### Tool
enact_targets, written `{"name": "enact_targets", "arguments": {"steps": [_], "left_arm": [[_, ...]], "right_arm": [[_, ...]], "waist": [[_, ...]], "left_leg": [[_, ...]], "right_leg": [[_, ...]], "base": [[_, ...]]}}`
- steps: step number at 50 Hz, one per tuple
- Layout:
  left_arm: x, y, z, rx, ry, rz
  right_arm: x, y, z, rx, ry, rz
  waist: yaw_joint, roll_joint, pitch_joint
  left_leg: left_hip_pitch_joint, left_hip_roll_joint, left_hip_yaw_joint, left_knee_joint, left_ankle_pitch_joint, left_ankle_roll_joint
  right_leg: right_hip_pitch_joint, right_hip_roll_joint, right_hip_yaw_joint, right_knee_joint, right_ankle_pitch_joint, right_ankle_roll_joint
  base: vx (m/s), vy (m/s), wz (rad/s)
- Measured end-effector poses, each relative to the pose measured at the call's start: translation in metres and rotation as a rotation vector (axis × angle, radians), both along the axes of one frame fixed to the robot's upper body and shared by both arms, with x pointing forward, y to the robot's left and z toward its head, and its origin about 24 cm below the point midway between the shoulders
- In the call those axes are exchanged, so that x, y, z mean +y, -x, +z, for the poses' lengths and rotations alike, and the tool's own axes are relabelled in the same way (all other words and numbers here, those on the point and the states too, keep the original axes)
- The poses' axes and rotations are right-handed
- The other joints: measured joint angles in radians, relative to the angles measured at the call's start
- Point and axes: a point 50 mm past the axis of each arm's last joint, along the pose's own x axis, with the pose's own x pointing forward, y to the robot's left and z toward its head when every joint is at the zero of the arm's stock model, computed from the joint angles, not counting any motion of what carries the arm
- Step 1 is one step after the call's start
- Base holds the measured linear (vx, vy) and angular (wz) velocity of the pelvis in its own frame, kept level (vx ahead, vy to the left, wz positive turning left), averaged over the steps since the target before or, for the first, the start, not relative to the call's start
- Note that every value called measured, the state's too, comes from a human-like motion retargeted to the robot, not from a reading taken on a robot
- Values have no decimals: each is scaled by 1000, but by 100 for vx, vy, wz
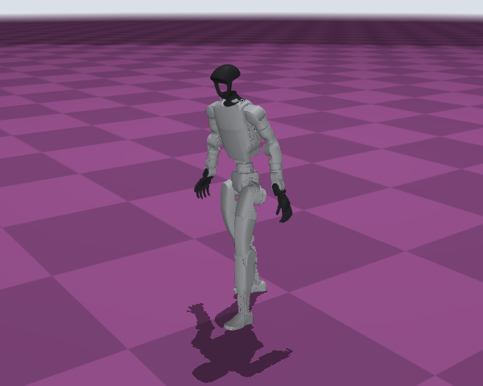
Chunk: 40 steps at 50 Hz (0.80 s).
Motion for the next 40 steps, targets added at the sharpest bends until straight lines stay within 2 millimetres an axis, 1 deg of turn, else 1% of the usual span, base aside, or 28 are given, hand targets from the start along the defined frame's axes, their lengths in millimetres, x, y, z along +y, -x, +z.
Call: {"name": "enact_targets", "arguments": {"steps": [2, 3, 5, 7, 10, 12, 15, 17, 19, 20, 22, 24, 25, 27, 29, 30, 31, 32, 33, 35, 37, 38, 40], "left_arm": [[3, -17, 3, -34, -13, -23], [6, -26, 5, -49, -26, -39], [11, -41, 9, -69, -61, -68], [17, -61, 16, -83, -112, -91], [26, -96, 30, -106, -198, -129], [29, -120, 41, -131, -245, -175], [27, -166, 65, -205, -311, -292], [21, -206, 92, -303, -361, -391], [8, -246, 126, -439, -407, -492], [0, -264, 145, -517, -425, -542], [-22, -297, 188, -717, -417, -599], [-47, -317, 228, -909, -379, -653], [-60, -324, 247, -1001, -358, -680], [-83, -332, 279, -1145, -353, -745], [-104, -334, 306, -1247, -411, -827], [-113, -334, 317, -1287, -460, -872], [-121, -334, 326, -1311, -525, -918], [-128, -333, 334, -1337, -582, -951], [-134, -333, 341, -1364, -624, -959], [-145, -331, 353, -1388, -732, -1000], [-152, -326, 347, -1418, -736, -1006], [-157, -322, 344, -1433, -717, -1008], [-167, -312, 332, -1466, -635, -997]], "right_arm": [[6, -12, 1, -35, -21, 112], [9, -18, 1, -54, -27, 162], [15, -28, 3, -87, -33, 241], [22, -38, 4, -114, -35, 283], [33, -46, 3, -133, -50, 280], [40, -41, -1, -119, -84, 241], [51, -28, -8, -84, -170, 161], [57, -16, -13, -56, -232, 125], [60, -2, -16, -22, -277, 107], [60, 7, -17, -3, -292, 102], [57, 21, -18, 40, -294, 104], [50, 37, -18, 91, -274, 117], [47, 43, -17, 114, -259, 125], [39, 52, -16, 156, -215, 164], [30, 54, -13, 190, -161, 228], [26, 53, -12, 204, -131, 268], [22, 50, -10, 215, -96, 313], [18, 45, -9, 225, -60, 359], [13, 38, -7, 234, -18, 407], [3, 22, 0, 221, 116, 507], [1, -16, 5, 164, 194, 516], [-2, -35, 11, 113, 252, 518], [-8, -79, 30, -20, 378, 497]], "waist": [[4, 0, -4], [2, -3, -7], [-7, -21, -19], [-18, -41, -29], [-32, -68, -21], [-50, -84, -2], [-86, -115, 46], [-110, -130, 81], [-136, -120, 122], [-150, -104, 145], [-171, -69, 199], [-194, -32, 226], [-203, -14, 236], [-222, 17, 240], [-241, 41, 240], [-252, 49, 240], [-270, 50, 240], [-289, 45, 240], [-310, 31, 240], [-342, 41, 240], [-364, 43, 240], [-365, 56, 240], [-361, 91, 240]], "left_leg": [[21, 35, 35, -184, 60, -56], [27, 50, 59, -242, 66, -82], [20, 76, 104, -266, 34, -102], [34, 87, 132, -261, 50, -81], [73, 96, 125, -225, 147, -40], [100, 93, 107, -185, 161, -21], [121, 70, 87, -106, 94, 10], [109, 48, 67, -64, 51, 29], [84, 44, 36, -7, 11, 28], [72, 49, 17, 22, -9, 18], [79, 39, -20, 1, -10, -17], [69, 25, -52, -30, -2, -57], [59, 18, -66, -43, 2, -78], [23, -1, -87, -62, 10, -112], [-15, -34, -102, -83, 20, -135], [-34, -56, -110, -94, 26, -144], [-49, -91, -120, -108, 32, -148], [-58, -135, -128, -132, 45, -138], [-58, -197, -134, -180, 72, -99], [-76, -272, -158, -228, 96, -78], [-91, -304, -175, -237, 96, -87], [-108, -313, -181, -236, 94, -87], [-143, -328, -193, -231, 91, -85]], "right_leg": [[36, 19, 33, -4, -18, -1], [52, 23, 46, -4, -27, 0], [75, 19, 64, 2, -39, 3], [89, 12, 81, 25, -44, -3], [110, 0, 110, 95, -32, -30], [104, -11, 109, 201, 5, -51], [14, -41, 62, 481, 117, -69], [-103, -73, 10, 703, 191, -81], [-207, -86, -48, 862, 212, -101], [-249, -83, -78, 917, 206, -111], [-325, -62, -121, 954, 167, -112], [-412, -46, -173, 922, 134, -111], [-455, -44, -205, 888, 121, -112], [-530, -51, -287, 756, 111, -120], [-584, -53, -363, 553, 134, -116], [-604, -50, -393, 431, 158, -106], [-616, -47, -400, 290, 202, -80], [-630, -51, -394, 154, 248, -50], [-647, -66, -364, 28, 300, -15], [-679, -76, -296, -167, 391, 48], [-705, -78, -231, -219, 418, 99], [-725, -78, -207, -219, 422, 106], [-754, -84, -191, -219, 435, 112]], "base": [[59, 19, -103], [60, 22, -82], [60, 24, -65], [61, 28, -57], [61, 35, -49], [57, 40, -13], [46, 41, 32], [35, 37, 65], [30, 33, 90], [28, 30, 99], [25, 27, 95], [22, 24, 83], [20, 22, 68], [17, 20, 59], [15, 18, 61], [14, 15, 81], [14, 13, 97], [13, 11, 116], [14, 9, 119], [18, 6, 111], [18, 4, 70], [18, 3, 48], [18, 2, 39]]}}
